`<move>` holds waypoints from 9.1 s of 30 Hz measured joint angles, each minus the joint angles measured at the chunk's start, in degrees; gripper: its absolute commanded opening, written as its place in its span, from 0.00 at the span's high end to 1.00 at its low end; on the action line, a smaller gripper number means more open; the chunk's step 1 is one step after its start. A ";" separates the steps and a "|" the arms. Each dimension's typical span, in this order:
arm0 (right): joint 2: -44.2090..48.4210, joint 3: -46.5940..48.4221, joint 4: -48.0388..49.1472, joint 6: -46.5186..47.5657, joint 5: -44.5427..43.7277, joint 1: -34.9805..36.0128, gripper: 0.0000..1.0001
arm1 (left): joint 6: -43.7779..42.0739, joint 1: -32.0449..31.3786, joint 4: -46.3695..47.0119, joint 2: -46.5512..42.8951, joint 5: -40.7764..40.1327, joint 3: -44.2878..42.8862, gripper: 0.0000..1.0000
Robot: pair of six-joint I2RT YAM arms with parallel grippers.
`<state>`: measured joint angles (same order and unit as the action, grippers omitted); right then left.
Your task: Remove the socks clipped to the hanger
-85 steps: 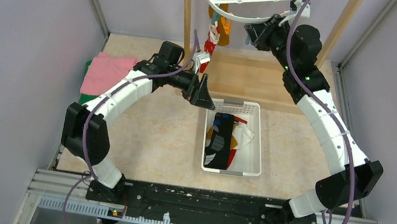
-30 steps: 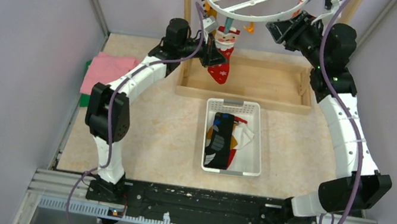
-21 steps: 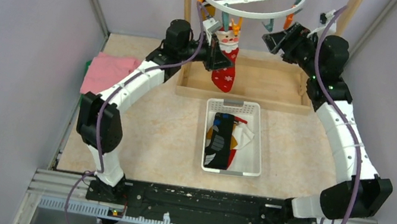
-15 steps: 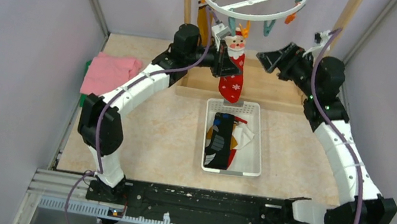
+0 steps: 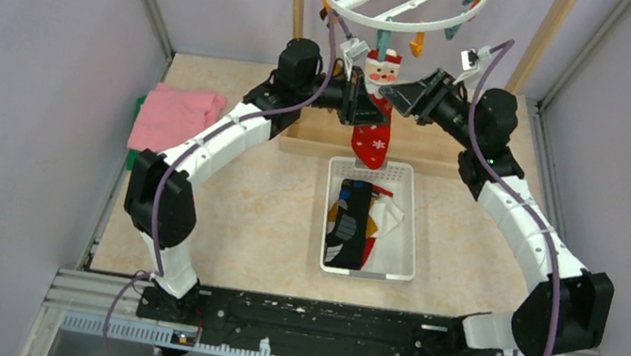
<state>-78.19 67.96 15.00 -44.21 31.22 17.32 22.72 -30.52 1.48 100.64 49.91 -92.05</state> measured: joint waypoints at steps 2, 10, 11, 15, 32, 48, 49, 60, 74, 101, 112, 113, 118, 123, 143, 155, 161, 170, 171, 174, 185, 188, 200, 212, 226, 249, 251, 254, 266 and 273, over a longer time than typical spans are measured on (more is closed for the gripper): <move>-0.94 0.00 0.61 -0.90 0.35 0.66 0.41 | 1.29 -0.02 0.68 0.00 1.14 0.00 0.88; -2.19 0.20 2.93 -3.06 0.11 3.21 1.00 | 3.82 -0.33 2.01 -0.13 4.61 0.00 0.55; -2.12 0.48 2.51 -2.91 -0.52 3.19 1.00 | 4.13 -0.31 1.99 -0.17 4.81 0.00 0.47; -0.44 0.79 -0.13 -2.47 -3.74 3.26 1.00 | 4.87 0.57 1.77 -0.94 5.95 0.31 0.28; 5.25 -2.12 -1.55 -5.99 -4.28 3.17 1.00 | 16.50 5.14 19.32 -5.16 11.13 12.41 0.26; 5.29 -3.76 -0.70 -6.95 -4.44 3.15 0.46 | 13.16 2.21 18.40 -5.16 11.56 12.81 1.00; 5.29 -3.54 -1.27 -6.43 -4.50 3.15 0.42 | 13.09 2.05 17.99 -5.16 11.52 12.52 1.00; -0.39 8.74 -4.76 -2.16 -5.01 3.15 0.33 | 13.79 1.53 17.33 -5.18 11.69 12.13 1.00; -11.58 17.29 1.57 -4.74 -1.79 2.29 0.49 | 14.45 1.44 16.55 -5.79 11.85 12.13 1.00; -12.76 17.64 10.71 -10.91 1.86 -0.98 0.84 | 11.56 0.22 10.97 -5.90 10.16 10.99 0.98; -12.57 17.66 6.49 -8.44 0.92 -2.29 0.85 | -7.98 -7.72 -6.73 -4.57 4.00 17.53 0.01; -12.35 17.64 5.95 -8.20 0.68 -2.64 0.85 | -9.75 -7.67 -8.68 -4.55 3.13 17.62 0.01; -9.88 17.62 1.88 -5.70 -1.53 -4.50 0.85 | -19.10 -7.10 -21.27 -4.24 -0.02 14.80 0.01; -7.26 17.64 -3.08 -1.81 -5.14 -5.20 0.85 | -27.69 -6.62 -33.66 -4.13 -3.21 8.31 0.01; -4.72 22.16 -14.84 3.65 -16.70 -8.66 0.27 | -25.55 15.52 -30.62 -5.09 -0.15 5.79 0.05; 4.31 -0.87 -12.46 13.35 -17.14 0.35 0.13 | -24.02 16.79 -28.09 -4.83 1.01 3.21 0.04; -1.99 -4.79 -2.97 20.52 -19.56 11.52 0.10 | -23.23 22.43 -30.62 -8.46 0.22 3.23 0.04; -28.61 8.92 17.64 26.29 -21.11 15.02 0.15 | -23.54 30.91 -35.45 -15.39 0.70 3.23 0.04; -30.69 10.73 18.93 26.84 -21.64 15.45 0.18 | -23.80 31.52 -36.17 -15.63 0.96 3.23 0.05; -35.26 15.26 21.92 28.85 -23.61 16.61 0.40 | -24.37 33.22 -38.05 -15.80 1.75 3.23 0.05; -39.01 22.01 23.08 33.16 -27.91 17.55 1.00 | -27.61 35.43 -43.43 -17.16 5.35 4.94 0.11; -34.62 17.31 22.43 33.05 -28.17 17.55 1.00 | -27.12 35.43 -42.47 -17.70 6.73 6.45 0.11; -11.45 0.81 21.66 22.56 -22.47 15.41 1.00 | -17.84 27.96 -24.65 -17.46 11.17 12.48 0.11; 3.50 -5.70 8.02 13.51 -8.87 8.04 1.00 | -8.20 16.06 -12.74 -12.74 13.49 11.65 0.11; -5.75 -2.49 5.46 1.40 12.92 5.86 1.00 | -1.92 12.46 -5.97 -14.38 15.19 14.08 0.01; -6.29 3.85 4.02 -2.49 17.38 5.79 0.91 | -5.38 7.78 -2.91 -10.97 14.12 11.37 0.68; -6.29 4.04 4.00 -2.56 17.59 5.79 0.86 | -5.84 7.23 -2.80 -10.97 13.99 11.39 0.89; -6.29 4.15 3.74 -2.49 17.77 5.79 0.70 | -5.95 6.82 -2.47 -10.97 13.44 11.39 1.00; -3.72 5.22 -9.20 8.17 9.55 5.33 0.17 | -5.64 6.58 -2.75 -10.97 12.13 11.39 1.00; -4.52 13.20 -11.61 14.34 5.55 4.79 0.11 | -3.50 6.47 -2.60 -10.97 12.59 11.39 1.00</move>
<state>-82.72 81.17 3.40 -29.87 36.77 22.11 19.22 -24.05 -1.13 89.67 62.50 -80.66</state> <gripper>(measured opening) 0.854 0.016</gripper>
